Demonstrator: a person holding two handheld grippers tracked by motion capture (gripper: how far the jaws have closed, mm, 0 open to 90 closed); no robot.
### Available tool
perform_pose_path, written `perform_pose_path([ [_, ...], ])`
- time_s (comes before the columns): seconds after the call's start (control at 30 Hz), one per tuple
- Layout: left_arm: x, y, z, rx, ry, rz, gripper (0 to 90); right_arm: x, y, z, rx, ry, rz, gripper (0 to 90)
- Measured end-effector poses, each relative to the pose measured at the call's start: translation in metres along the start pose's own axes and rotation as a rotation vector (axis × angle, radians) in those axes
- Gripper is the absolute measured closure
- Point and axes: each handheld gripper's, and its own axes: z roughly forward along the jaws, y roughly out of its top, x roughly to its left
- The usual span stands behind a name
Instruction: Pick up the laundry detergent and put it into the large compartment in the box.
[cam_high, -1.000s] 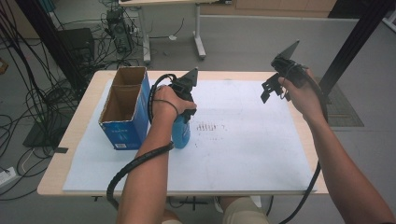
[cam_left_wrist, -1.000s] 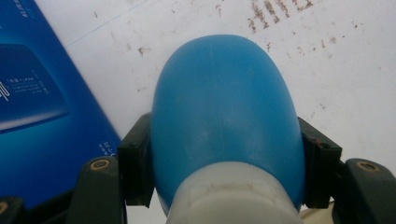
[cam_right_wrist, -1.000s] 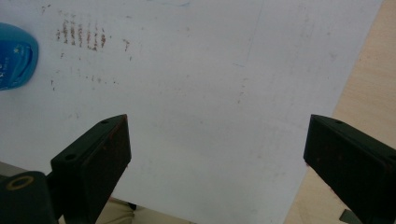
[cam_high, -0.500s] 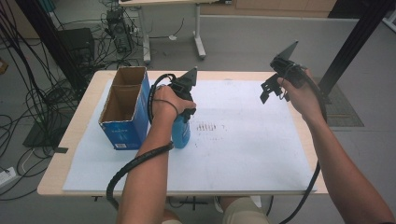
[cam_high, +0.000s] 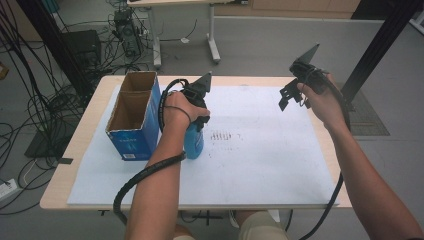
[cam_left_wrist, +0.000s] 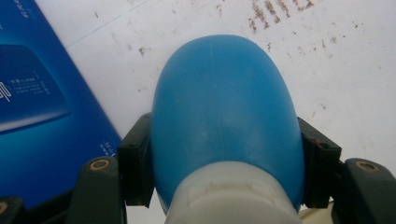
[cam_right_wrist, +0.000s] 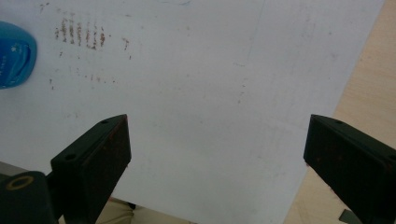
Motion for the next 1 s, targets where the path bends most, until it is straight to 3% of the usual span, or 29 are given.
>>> perform_pose_path([
  [1.0, 0.0017, -0.0001, -0.0002, 0.000, -0.002, 0.007, 37.0, 0.0030, 0.0009, 0.0018, 0.004, 0.003, -0.005, 7.6],
])
